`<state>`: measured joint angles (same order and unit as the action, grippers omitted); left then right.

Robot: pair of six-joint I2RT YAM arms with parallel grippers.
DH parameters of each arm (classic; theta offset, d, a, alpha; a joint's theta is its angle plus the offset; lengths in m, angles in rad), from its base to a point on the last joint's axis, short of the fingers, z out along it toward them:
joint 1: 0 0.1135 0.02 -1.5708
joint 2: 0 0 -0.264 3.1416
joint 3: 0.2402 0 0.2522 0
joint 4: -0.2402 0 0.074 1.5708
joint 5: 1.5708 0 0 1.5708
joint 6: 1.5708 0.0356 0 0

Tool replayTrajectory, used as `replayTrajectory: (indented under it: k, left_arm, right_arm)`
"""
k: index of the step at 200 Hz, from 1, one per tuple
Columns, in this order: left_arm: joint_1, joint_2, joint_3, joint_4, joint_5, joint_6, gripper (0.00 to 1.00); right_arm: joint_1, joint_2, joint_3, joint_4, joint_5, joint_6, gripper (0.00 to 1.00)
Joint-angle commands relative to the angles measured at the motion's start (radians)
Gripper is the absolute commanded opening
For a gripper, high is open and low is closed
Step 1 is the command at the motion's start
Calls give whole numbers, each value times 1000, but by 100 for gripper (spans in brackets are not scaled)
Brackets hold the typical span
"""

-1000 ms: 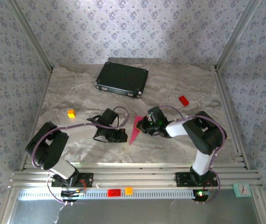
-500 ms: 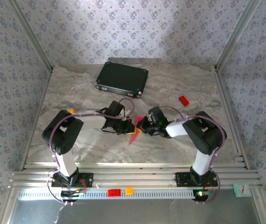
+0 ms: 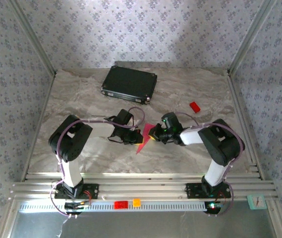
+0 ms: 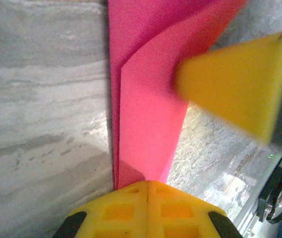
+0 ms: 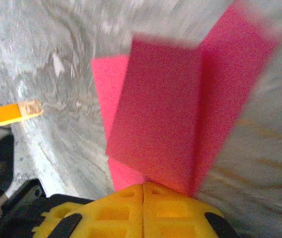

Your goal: Fold a paper plane with a square sheet of paper (pick it up from the middle)

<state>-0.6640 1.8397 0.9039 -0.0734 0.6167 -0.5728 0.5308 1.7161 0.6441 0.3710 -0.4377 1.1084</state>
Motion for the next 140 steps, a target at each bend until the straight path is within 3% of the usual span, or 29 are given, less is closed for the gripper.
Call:
replayTrajectory:
  k: [1, 29, 92, 140]
  left_arm:
    - [-8, 33, -78, -171, -87, 83, 0]
    - [-8, 38, -87, -190, -90, 111, 0]
    - [-5, 59, -43, -215, -84, 123, 0]
    - [-5, 64, -55, -207, -81, 122, 0]
  right_arm:
    - [-55, -77, 40, -185, -11, -137, 12]
    - [-56, -128, 94, -313, 6, -244, 11]
    - [45, -7, 152, -261, 15, -222, 6]
    - [1, 55, 129, -279, 48, -237, 4]
